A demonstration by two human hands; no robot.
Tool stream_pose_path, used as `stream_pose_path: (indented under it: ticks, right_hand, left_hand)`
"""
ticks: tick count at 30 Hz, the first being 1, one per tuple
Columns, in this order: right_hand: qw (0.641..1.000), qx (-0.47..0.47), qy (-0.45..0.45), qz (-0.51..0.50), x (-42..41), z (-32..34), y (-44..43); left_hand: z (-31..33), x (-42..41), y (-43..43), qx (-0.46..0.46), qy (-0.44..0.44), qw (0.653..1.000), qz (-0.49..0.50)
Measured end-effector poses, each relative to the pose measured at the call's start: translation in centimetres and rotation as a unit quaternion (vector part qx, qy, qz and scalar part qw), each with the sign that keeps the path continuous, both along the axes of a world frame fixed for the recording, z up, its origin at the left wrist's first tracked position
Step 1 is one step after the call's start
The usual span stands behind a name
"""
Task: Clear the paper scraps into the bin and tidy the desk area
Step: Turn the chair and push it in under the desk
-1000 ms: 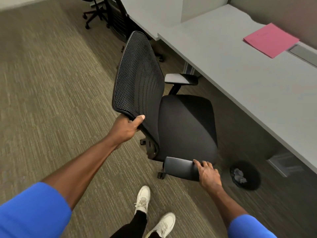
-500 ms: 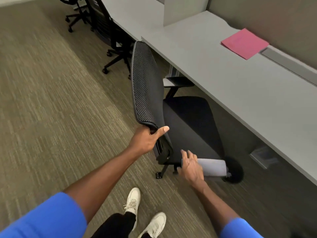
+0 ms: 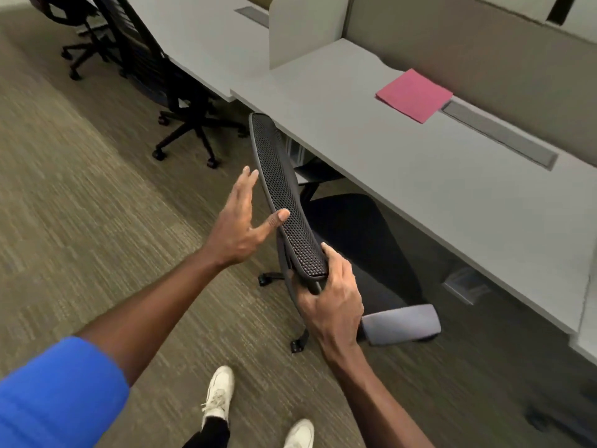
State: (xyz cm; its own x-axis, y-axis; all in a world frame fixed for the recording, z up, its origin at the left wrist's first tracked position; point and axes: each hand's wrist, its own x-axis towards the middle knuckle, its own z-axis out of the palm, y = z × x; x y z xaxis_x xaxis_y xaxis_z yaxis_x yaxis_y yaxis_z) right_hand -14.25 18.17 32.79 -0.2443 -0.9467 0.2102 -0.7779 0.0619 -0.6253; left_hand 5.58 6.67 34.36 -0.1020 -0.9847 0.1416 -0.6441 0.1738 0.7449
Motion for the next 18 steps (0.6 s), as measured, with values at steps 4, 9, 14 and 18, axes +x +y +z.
stream_pose_path:
  ticks: [4,9,14,18]
  right_hand:
    - [0.994,-0.017,0.083,-0.065,2.5,1.3,0.0]
    - [0.975,0.013,0.149,-0.163,5.9,1.7,-1.1]
    - [0.959,0.042,0.143,-0.241,7.4,2.4,-2.7]
    - [0.957,0.040,0.139,-0.250,7.5,2.5,-3.3]
  left_hand:
    - [0.8,2.4,-6.0,-0.051,-0.144,0.984,-0.092]
    - [1.5,4.9,-13.0,-0.102,-0.264,0.943,-0.173]
    - [2.7,6.2,-19.4,-0.136,-0.323,0.902,-0.250]
    - [3.0,5.4,-23.1,-0.130,-0.319,0.889,-0.301]
